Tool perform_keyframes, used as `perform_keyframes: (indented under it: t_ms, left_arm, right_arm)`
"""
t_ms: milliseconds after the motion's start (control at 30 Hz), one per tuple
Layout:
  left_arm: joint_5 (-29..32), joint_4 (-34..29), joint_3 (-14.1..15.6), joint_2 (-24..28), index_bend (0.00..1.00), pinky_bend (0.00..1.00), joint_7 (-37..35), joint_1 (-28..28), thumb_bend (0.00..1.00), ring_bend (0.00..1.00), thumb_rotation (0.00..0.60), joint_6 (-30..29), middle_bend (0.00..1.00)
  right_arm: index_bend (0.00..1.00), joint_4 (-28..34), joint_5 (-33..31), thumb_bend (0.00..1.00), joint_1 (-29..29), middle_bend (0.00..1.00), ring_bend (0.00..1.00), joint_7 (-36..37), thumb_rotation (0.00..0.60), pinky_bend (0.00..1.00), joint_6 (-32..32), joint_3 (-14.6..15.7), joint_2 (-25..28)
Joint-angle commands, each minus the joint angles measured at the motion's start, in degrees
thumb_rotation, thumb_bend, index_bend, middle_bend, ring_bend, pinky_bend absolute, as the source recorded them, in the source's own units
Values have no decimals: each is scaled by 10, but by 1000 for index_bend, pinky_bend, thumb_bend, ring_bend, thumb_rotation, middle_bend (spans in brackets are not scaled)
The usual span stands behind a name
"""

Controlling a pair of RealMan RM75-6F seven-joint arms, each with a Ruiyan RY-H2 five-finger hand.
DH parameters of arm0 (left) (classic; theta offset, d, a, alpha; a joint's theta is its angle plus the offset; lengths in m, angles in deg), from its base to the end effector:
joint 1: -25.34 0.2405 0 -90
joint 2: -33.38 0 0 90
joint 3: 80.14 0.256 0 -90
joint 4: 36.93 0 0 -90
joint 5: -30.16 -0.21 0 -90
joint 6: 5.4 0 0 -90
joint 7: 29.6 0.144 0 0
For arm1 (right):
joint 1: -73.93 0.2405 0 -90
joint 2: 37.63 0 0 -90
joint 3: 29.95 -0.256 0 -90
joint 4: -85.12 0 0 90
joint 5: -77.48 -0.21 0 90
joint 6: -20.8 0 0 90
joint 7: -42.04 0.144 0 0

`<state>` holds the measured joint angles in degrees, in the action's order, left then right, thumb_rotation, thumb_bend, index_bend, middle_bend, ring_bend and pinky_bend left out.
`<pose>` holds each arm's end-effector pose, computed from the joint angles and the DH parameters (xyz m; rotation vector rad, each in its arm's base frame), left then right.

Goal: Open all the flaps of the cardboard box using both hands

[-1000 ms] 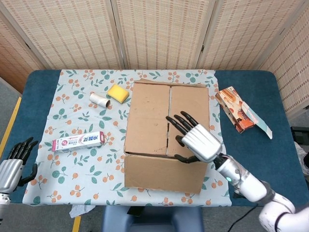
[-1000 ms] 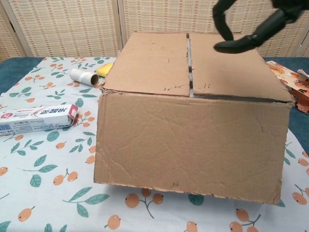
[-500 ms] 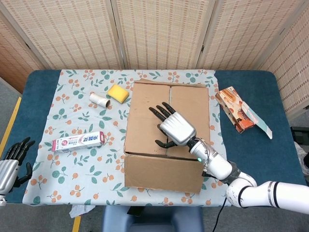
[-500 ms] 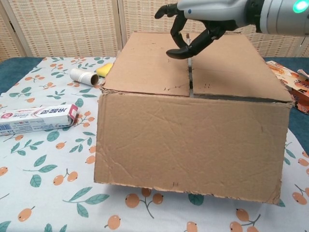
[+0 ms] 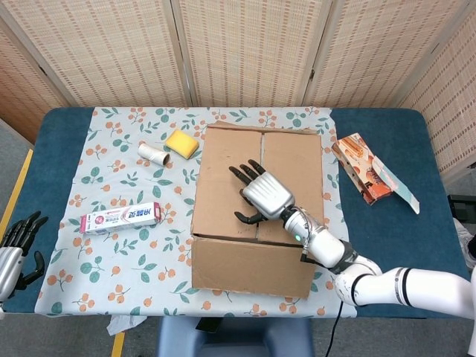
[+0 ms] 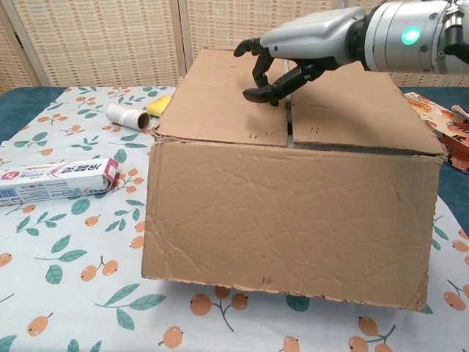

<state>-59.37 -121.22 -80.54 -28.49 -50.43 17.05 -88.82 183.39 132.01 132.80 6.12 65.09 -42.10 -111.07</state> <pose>-0.3279 0.1939 0.1746 -1.4284 -1.0462 -1.0594 -0.0506 -0.3682 0.0354 2.1629 -0.5389 0.8049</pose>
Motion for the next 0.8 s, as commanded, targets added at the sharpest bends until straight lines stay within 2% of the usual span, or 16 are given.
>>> perform_keyframes:
  t_ms: [33,267,467,700,800]
  left_arm:
    - [0,0,0,0,58,0,2,-1,845,0,600,3,0]
    - [3,0,-2,-1,66,0,3,2,851,0,600,-4,0]
    - [-6,-1,2,1,179,0,5,5,936,0,600,-8,0]
    - [-12,19,-1,-9,280,0,11,2,954,0,600,-14,0]
    - [-9,21,-3,-12,295,0,9,2,957,0,600,-14,0]
  right_arm:
    - [507,-8,-5,467,6,0,0,4,135,0,-3,6,-4]
    - [504,-15,-13,466,17,0,0,10,130,0,-1,16,-2]
    - [563,-29,6,466,11,0,0,-11,127,0,19,43,-1]
    - [581,-34,19,466,8,0,0,12,128,0,23,45,2]
    - [595,-26,26,467,4,0,0,15,128,0,28,48,11]
